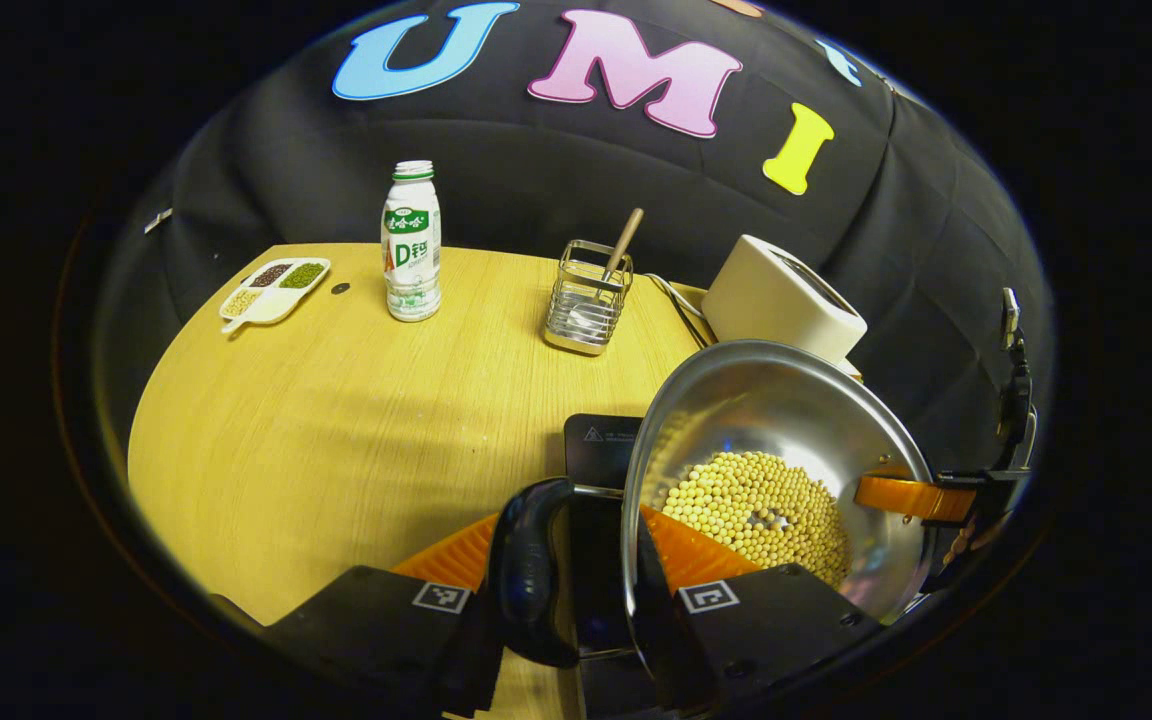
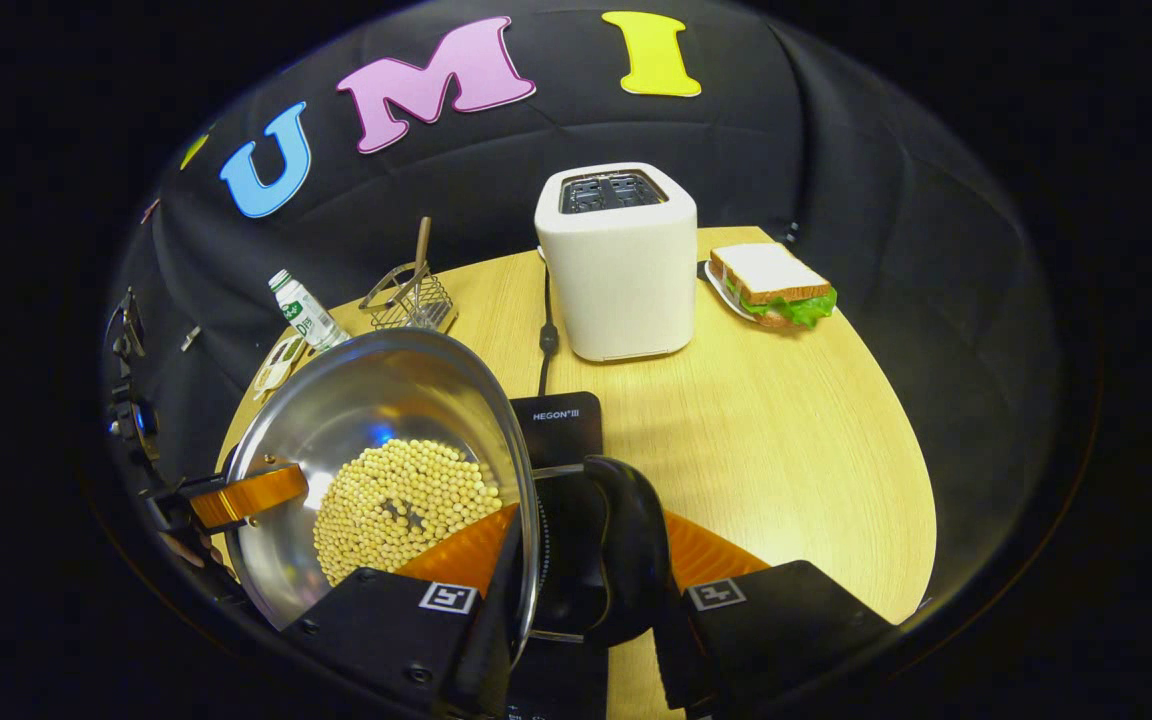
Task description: First push the handle of the pot to place it horizontally, then grasp the pot with both hands and set it on the induction cooktop.
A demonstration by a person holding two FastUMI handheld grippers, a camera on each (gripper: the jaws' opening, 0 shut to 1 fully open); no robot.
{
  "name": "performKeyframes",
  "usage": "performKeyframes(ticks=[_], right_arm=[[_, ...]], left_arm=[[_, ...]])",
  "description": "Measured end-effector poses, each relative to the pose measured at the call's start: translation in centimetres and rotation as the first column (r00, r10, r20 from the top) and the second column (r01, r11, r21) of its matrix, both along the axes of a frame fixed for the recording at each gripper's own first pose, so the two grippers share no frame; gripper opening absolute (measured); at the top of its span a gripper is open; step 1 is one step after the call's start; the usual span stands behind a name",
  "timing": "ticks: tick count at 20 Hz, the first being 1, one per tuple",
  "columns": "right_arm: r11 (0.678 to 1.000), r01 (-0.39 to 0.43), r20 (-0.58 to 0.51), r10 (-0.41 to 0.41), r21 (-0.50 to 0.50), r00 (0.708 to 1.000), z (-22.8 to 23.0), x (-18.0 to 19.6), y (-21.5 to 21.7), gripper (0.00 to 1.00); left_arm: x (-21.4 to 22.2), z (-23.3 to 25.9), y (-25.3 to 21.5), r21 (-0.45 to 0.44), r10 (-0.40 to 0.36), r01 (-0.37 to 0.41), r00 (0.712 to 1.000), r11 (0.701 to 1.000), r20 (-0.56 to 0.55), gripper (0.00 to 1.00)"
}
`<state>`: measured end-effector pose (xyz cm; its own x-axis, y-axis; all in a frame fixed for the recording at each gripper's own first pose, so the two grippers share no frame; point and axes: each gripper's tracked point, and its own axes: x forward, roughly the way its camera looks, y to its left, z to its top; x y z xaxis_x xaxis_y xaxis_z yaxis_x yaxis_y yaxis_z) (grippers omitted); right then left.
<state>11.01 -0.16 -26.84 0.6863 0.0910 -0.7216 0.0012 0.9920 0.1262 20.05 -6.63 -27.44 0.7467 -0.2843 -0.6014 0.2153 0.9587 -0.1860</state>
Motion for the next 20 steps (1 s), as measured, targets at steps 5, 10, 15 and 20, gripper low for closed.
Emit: performKeyframes(ticks=[5,10,15,20], right_arm=[[1.000,-0.014,-0.006,0.014,0.009,1.000,-1.2,0.1,-0.7,0.61],[0.999,-0.022,0.017,0.022,0.025,1.000,-1.2,0.5,-0.7,0.58],[0.999,-0.025,0.028,0.024,0.043,0.999,-1.1,0.7,-0.5,0.59],[0.997,-0.004,0.014,0.003,0.074,1.000,-1.0,0.0,-0.9,0.74]], left_arm=[[0.2,-0.9,-0.5,0.008,0.007,-0.007,1.000,1.000,0.000,0.61],[-0.1,-1.2,-0.3,0.000,0.012,-0.012,1.000,1.000,-0.013,0.62],[-0.4,-1.5,-0.2,0.006,0.023,-0.023,0.999,1.000,-0.042,0.65],[-1.5,-1.0,0.6,0.041,0.062,-0.059,0.996,0.997,-0.067,0.71]])
